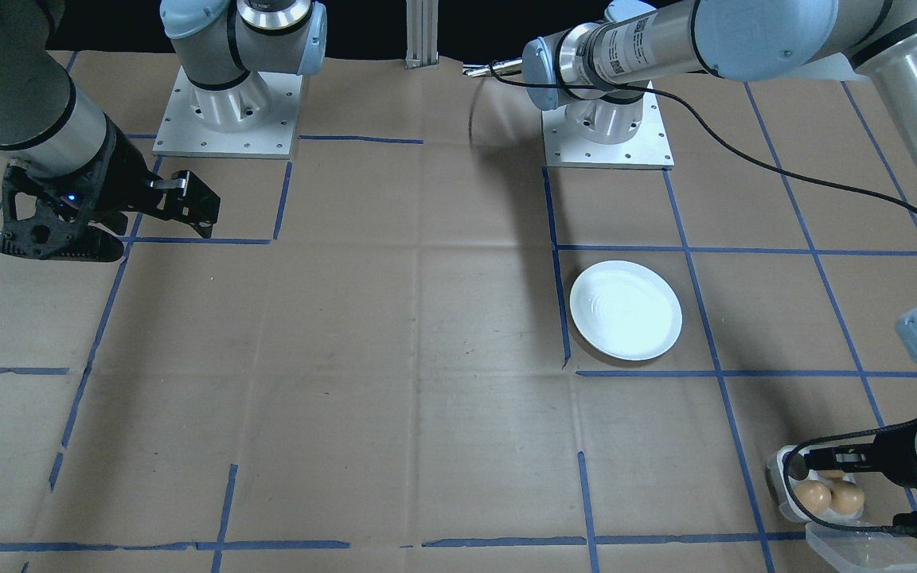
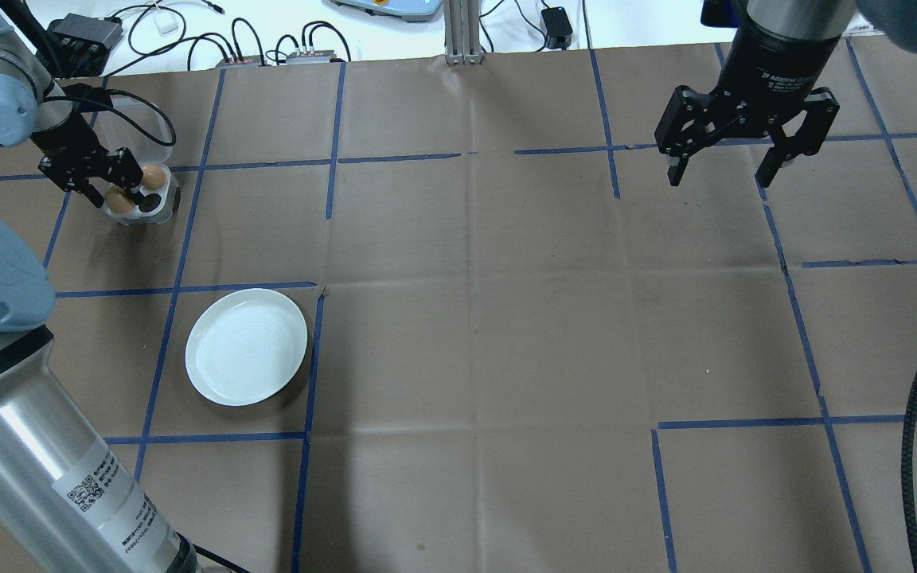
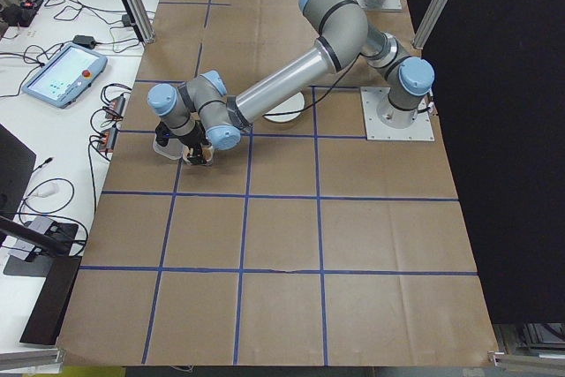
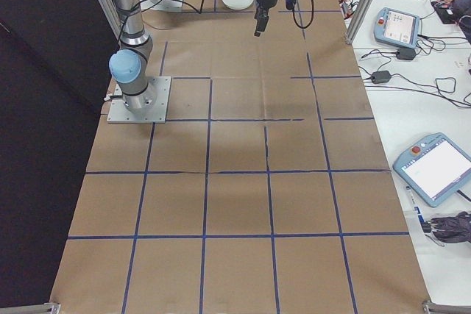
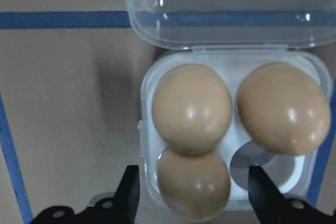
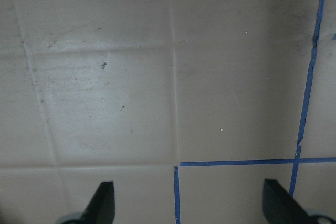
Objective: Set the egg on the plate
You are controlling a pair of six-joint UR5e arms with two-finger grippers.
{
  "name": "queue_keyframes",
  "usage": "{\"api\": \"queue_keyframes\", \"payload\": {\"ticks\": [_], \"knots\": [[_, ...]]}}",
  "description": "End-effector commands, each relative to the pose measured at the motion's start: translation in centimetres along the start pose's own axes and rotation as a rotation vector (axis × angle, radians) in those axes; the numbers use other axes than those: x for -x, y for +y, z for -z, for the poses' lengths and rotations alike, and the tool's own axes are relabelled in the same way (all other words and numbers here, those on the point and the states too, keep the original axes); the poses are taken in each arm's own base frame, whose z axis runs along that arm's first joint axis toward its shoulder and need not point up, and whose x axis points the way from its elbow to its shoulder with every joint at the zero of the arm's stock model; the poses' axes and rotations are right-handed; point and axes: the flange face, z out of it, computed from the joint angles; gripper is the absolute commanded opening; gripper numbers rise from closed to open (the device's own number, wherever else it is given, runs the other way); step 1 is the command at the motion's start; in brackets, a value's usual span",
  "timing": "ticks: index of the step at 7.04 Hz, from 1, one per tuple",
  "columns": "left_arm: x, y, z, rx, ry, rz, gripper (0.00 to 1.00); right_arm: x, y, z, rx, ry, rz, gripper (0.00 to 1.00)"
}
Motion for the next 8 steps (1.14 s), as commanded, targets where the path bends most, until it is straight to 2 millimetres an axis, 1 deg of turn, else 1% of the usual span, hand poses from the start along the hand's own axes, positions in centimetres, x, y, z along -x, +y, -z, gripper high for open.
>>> {"api": "queue_keyframes", "payload": {"ticks": [1, 2, 3, 4, 5, 6, 7, 8], "knots": [[0.0, 0.1, 0.4, -0.001, -0.002, -0.001, 0.31, 0.0, 0.0, 0.0, 0.001, 0.0, 0.0, 1.0], [-0.2, 0.3, 0.9, -0.005, -0.004, -0.002, 0.14, 0.0, 0.0, 0.0, 0.001, 0.0, 0.0, 1.0], [-0.6, 0.4, 1.6, -0.003, -0.006, -0.01, 0.01, 0.0, 0.0, 0.0, -0.001, 0.0, 0.0, 1.0], [-0.9, 0.9, 3.7, -0.014, -0.011, -0.014, 0.0, 0.0, 0.0, 0.0, 0.001, 0.0, 0.0, 1.0], [-1.7, 2.1, 6.7, -0.021, -0.012, -0.018, 0.0, 0.0, 0.0, 0.0, -0.001, 0.0, 0.0, 1.0], [-2.3, 2.8, 7.6, -0.012, -0.002, -0.022, 0.0, 0.0, 0.0, 0.0, 0.001, 0.0, 0.0, 1.0], [-4.7, 3.5, 8.1, 0.027, 0.017, -0.035, 0.0, 0.0, 0.0, 0.0, -0.001, 0.0, 0.0, 1.0], [-9.3, 4.5, 8.6, 0.079, 0.055, -0.058, 0.0, 0.0, 0.0, 0.0, 0.001, 0.0, 0.0, 1.0]]}}
